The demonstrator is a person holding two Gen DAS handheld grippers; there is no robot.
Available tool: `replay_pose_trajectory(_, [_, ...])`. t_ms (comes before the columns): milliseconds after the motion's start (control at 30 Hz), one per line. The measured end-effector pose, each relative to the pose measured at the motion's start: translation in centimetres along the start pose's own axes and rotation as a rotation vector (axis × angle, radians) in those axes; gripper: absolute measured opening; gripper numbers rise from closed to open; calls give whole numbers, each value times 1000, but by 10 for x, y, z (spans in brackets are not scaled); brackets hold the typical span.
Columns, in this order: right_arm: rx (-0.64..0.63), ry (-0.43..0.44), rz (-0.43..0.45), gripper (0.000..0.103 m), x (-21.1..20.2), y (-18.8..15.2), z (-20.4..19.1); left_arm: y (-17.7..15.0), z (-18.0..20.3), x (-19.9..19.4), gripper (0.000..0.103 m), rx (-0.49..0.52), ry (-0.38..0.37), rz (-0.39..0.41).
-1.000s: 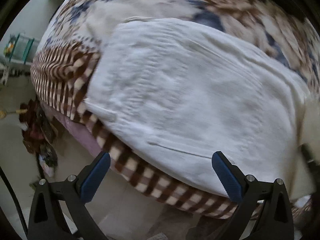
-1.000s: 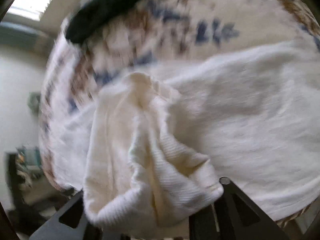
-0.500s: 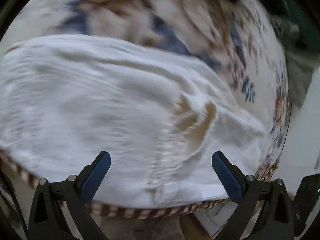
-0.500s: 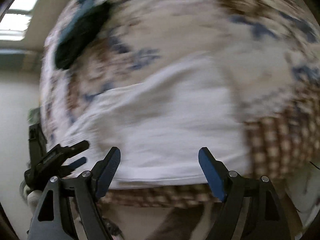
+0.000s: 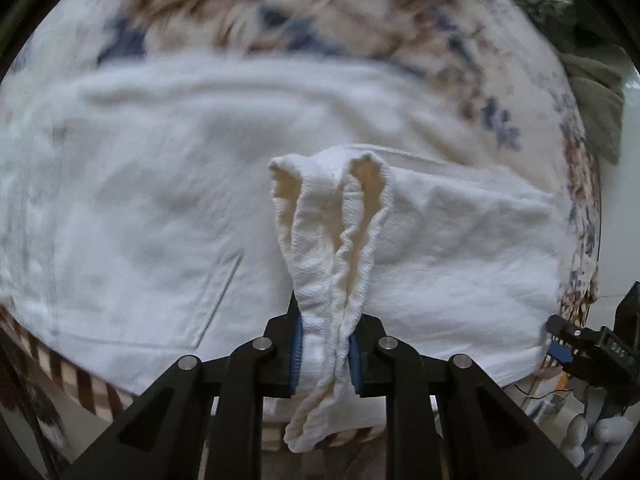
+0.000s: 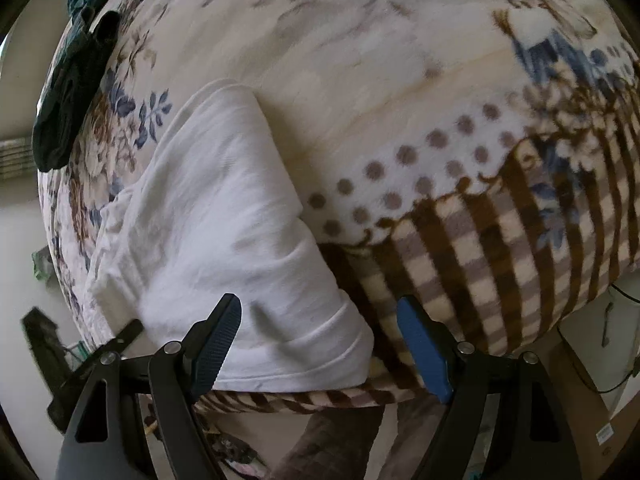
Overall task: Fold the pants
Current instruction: 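Grasp the white trouser waistband edge with the left gripper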
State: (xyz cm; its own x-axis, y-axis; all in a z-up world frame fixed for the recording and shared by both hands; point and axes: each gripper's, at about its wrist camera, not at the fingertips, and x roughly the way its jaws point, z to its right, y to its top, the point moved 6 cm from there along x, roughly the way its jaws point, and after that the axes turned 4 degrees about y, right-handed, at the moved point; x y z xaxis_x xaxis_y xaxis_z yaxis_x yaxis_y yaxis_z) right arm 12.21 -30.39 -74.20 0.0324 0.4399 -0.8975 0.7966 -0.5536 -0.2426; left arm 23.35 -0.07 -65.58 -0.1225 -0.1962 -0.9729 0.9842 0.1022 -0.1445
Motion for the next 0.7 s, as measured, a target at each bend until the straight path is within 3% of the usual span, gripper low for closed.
replay_pose_trajectory(133, [8,13,-5,83,5,-2,-8,8,-16,-4,23,-105,-63,-28])
replay_pose_trajectory(267, [-16,20,-1,83,4,1,-19,24,-30,-21,40,-141,-95,31])
replay_pose_trajectory(400, [-26,-7,-8,83,11,6,-27,44,-24,-9,38,-89,-89,38])
replay_pose_trajectory(433, [-23,-10,-7,83,11,7,-26,50,-21,-11,23,-66,-83,77])
replay_pose_trajectory(467, [-20,-15,-3,83,11,9,-26,56,-17,-11,16,-54,-94,91])
replay_pose_trajectory(600, [-47,-22,1,83,10,15,-34,63,-20,-5,15,-78,-119,85])
replay_pose_trajectory(700, [-72,-33,-2,83,9,17,-42,55,-32,-6,27,-116,-134,55])
